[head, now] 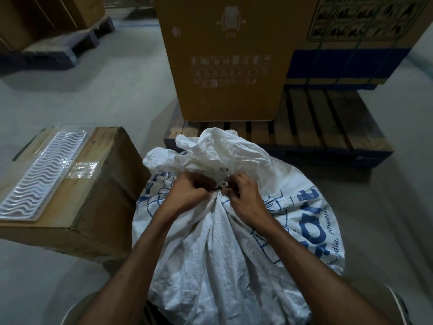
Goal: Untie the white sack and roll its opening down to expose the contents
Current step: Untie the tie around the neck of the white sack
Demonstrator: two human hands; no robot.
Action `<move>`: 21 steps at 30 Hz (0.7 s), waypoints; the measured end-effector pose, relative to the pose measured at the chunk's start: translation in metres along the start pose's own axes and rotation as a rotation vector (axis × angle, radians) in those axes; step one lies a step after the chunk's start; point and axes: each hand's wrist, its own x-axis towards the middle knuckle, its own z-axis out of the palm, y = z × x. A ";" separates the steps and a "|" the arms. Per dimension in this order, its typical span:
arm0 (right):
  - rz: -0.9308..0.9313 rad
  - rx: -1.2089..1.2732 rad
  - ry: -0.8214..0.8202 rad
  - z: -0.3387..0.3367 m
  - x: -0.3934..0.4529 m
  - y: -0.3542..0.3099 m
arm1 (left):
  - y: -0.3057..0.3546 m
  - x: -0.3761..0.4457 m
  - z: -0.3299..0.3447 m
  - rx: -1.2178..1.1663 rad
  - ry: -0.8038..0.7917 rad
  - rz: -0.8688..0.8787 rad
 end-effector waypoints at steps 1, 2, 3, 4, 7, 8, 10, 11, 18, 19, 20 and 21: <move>0.002 -0.006 -0.005 0.000 -0.001 0.000 | -0.001 -0.001 0.002 0.039 0.034 0.029; 0.001 -0.017 -0.008 0.000 -0.001 0.000 | -0.003 -0.003 0.005 0.075 0.081 0.056; -0.003 -0.031 -0.009 0.000 -0.003 -0.001 | -0.005 -0.004 0.008 0.110 0.125 0.077; -0.005 -0.044 -0.009 0.001 -0.004 -0.002 | -0.007 -0.006 0.010 0.141 0.156 0.095; -0.001 -0.057 -0.002 0.002 -0.009 -0.005 | -0.010 -0.011 0.015 0.204 0.194 0.135; 0.001 -0.061 0.004 0.002 -0.011 -0.007 | -0.011 -0.012 0.016 0.216 0.207 0.151; 0.004 -0.072 0.016 0.002 -0.013 -0.010 | -0.012 -0.016 0.019 0.255 0.239 0.187; 0.007 -0.076 0.023 0.001 -0.013 -0.011 | -0.013 -0.016 0.021 0.276 0.245 0.202; 0.051 -0.070 0.034 0.002 -0.018 -0.011 | -0.015 -0.013 0.024 0.256 0.218 0.237; 0.052 -0.069 0.037 0.003 -0.019 -0.011 | -0.015 -0.014 0.026 0.224 0.220 0.240; 0.050 -0.074 0.037 0.003 -0.021 -0.010 | -0.017 -0.015 0.027 0.202 0.224 0.247; 0.048 -0.080 0.032 0.003 -0.022 -0.010 | -0.017 -0.016 0.029 0.192 0.230 0.257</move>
